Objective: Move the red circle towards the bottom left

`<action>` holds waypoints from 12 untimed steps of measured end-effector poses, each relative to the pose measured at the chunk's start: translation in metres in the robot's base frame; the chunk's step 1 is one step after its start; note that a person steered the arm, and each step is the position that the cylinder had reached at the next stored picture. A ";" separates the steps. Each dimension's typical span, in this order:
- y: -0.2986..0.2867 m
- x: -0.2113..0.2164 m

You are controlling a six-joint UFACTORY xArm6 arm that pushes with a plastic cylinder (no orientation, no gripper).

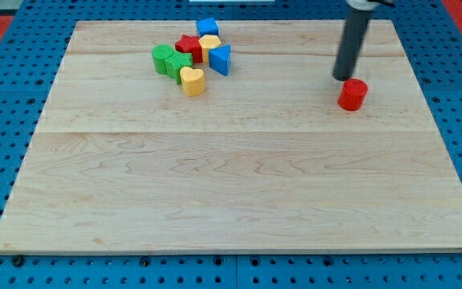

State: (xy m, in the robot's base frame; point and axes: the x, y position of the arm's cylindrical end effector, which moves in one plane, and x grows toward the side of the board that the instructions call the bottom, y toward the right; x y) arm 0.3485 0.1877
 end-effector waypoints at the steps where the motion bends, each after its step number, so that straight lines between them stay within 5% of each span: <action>1: -0.002 0.055; 5: 0.030 0.113; 9: -0.108 0.172; 11: -0.243 0.172; 12: -0.234 0.136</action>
